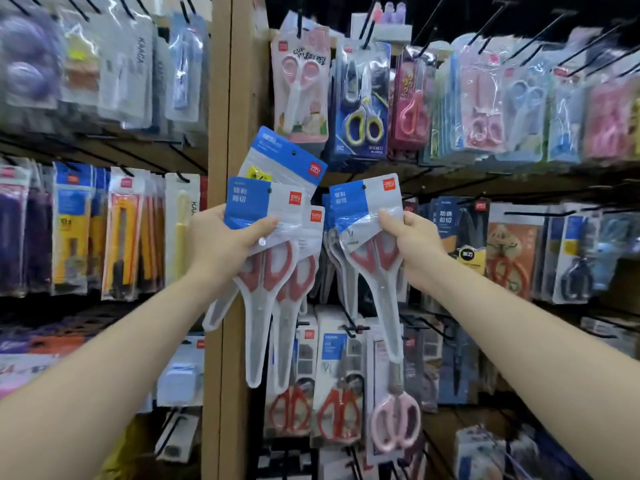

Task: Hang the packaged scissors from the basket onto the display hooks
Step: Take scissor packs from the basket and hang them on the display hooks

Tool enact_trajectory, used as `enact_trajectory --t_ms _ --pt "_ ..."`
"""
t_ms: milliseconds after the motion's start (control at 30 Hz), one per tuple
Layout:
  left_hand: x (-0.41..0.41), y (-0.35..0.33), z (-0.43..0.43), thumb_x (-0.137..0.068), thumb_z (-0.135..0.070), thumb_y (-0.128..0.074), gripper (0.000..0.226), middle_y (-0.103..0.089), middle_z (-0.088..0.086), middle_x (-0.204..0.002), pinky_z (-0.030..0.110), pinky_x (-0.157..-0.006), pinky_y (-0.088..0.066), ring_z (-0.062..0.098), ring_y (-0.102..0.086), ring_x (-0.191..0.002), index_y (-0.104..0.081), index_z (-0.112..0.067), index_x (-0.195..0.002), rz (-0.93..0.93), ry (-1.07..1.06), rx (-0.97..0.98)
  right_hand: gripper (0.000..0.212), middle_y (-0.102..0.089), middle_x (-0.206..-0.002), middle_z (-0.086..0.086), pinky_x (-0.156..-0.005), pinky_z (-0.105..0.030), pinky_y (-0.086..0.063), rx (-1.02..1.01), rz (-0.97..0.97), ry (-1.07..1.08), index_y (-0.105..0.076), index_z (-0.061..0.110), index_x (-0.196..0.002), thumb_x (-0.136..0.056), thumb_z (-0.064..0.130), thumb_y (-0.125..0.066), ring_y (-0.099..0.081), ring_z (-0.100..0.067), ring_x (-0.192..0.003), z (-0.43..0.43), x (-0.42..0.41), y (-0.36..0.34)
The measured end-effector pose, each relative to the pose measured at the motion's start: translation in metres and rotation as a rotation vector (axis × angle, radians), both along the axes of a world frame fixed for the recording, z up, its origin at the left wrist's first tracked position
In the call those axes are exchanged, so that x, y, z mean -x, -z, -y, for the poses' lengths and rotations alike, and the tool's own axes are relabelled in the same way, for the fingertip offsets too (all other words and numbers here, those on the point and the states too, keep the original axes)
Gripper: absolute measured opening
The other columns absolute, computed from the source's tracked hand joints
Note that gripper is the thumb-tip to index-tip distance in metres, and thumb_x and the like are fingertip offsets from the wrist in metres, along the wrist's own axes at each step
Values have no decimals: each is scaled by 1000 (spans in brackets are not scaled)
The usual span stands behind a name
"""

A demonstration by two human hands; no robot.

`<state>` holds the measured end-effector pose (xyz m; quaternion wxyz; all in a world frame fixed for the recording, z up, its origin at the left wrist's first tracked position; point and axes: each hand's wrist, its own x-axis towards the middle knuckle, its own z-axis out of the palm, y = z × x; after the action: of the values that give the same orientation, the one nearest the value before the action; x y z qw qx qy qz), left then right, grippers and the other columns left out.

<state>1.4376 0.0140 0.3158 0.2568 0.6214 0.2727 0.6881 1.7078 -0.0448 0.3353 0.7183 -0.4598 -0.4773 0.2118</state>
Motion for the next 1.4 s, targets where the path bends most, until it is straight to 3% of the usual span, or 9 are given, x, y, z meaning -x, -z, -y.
enact_trajectory --t_ms 167,300,467,800,1000,1133,1233,1333,1400 --pt "-3 10 -8 -74 -42 -92 23 -79 -9 -86 50 -79 -64 14 -77 -82 -77 -32 -89 39 -75 -66 22 -78 -98 -16 -91 -56 -60 0 -30 38 -72 11 -87 -93 31 -77 -74 -39 -100 -15 2 -8" --pt "-1 15 -7 -76 -40 -90 28 -78 -10 -90 44 -77 -65 9 -76 -82 -76 -29 -98 34 -67 -70 27 -79 -91 -15 -85 -49 -62 -5 -42 83 -74 7 -86 -89 33 -81 -75 -39 -94 -23 4 -10" --pt "1 17 -7 -77 -38 -89 28 -79 -8 -93 45 -78 -65 11 -77 -84 -76 -30 -100 24 -41 -73 40 -78 -99 -16 -89 -60 -58 -44 -37 154 -74 1 -96 -86 40 -82 -73 -41 -101 -28 8 -10" --pt "1 18 -7 -77 -38 -89 28 -79 -8 -91 41 -76 -65 10 -77 -82 -75 -29 -100 26 -27 -82 26 -74 -77 -5 -68 -34 -53 -69 -36 245 -70 16 -69 -87 31 -81 -67 -22 -71 -41 9 -23" --pt "1 18 -12 -77 -37 -89 26 -79 -9 -91 43 -77 -65 10 -77 -83 -75 -31 -99 38 -7 -82 25 -74 -78 0 -70 -32 -55 -21 138 305 -71 20 -74 -91 38 -77 -70 -20 -76 -55 3 -22" --pt "2 19 -13 -77 -38 -89 27 -79 -8 -92 46 -79 -65 13 -77 -84 -76 -31 -99 43 9 -69 39 -61 -64 1 -62 -31 -41 55 257 394 -61 20 -63 -92 42 -76 -59 -20 -66 -64 2 -19" --pt "2 18 -12 -77 -37 -90 27 -79 -9 -90 47 -79 -65 13 -77 -83 -76 -30 -99 48 29 -49 33 -65 -83 -4 -62 -30 -39 125 264 435 -65 15 -79 -89 44 -78 -61 -23 -79 -64 3 -12" --pt "3 17 -11 -77 -34 -90 25 -80 -9 -90 47 -80 -65 13 -78 -83 -76 -31 -97 42 51 -39 35 -57 -107 0 -75 -31 -41 -9 284 636 -59 21 -101 -84 43 -81 -57 -19 -94 -50 19 2" --pt "4 17 -11 -77 -35 -90 25 -80 -7 -91 48 -82 -64 16 -78 -85 -76 -31 -97 48 67 -26 29 -63 -106 0 -81 -34 -47 -136 249 456 -63 19 -102 -89 43 -76 -61 -18 -97 -38 39 12"
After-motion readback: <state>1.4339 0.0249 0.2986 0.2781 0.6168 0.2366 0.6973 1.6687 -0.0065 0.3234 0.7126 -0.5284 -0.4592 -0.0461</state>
